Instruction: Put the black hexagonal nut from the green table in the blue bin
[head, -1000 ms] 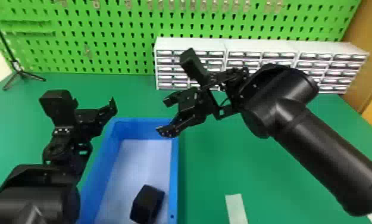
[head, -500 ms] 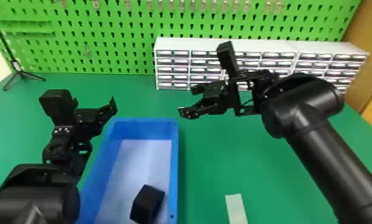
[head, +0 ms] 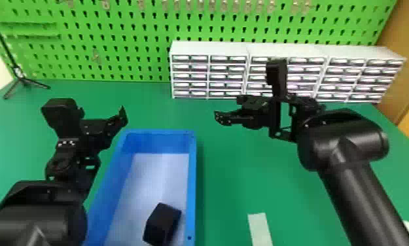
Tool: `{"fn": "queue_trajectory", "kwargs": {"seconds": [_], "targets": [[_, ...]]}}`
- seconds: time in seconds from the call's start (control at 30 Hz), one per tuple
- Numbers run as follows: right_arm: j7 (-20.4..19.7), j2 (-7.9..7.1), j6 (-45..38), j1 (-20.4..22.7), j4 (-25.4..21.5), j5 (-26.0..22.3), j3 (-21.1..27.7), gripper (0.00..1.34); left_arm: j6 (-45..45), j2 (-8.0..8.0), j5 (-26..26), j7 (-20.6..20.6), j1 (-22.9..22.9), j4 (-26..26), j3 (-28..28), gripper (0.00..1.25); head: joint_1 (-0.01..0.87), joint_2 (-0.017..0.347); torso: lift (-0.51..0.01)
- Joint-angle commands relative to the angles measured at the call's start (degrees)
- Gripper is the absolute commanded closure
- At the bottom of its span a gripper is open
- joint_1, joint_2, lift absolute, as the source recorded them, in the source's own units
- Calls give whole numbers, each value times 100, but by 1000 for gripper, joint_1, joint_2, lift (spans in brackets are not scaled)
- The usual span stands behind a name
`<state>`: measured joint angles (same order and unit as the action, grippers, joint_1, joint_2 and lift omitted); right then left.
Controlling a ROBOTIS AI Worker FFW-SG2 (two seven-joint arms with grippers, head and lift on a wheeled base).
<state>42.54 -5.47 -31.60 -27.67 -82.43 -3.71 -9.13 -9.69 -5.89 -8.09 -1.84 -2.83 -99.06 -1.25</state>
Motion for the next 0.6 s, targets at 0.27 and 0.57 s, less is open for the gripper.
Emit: {"fn": "queue_trajectory", "kwargs": {"seconds": [0.27,0.57], "targets": [[-1204,125,840,623,-273,-138,350,105,2,0,0,0,20,-26,-33,160,683,28,-96],[-2074,204,1446,1018,-326,-200,438,105,-7,0,-9,0,37,-34,-33,160,683,28,-96]]}}
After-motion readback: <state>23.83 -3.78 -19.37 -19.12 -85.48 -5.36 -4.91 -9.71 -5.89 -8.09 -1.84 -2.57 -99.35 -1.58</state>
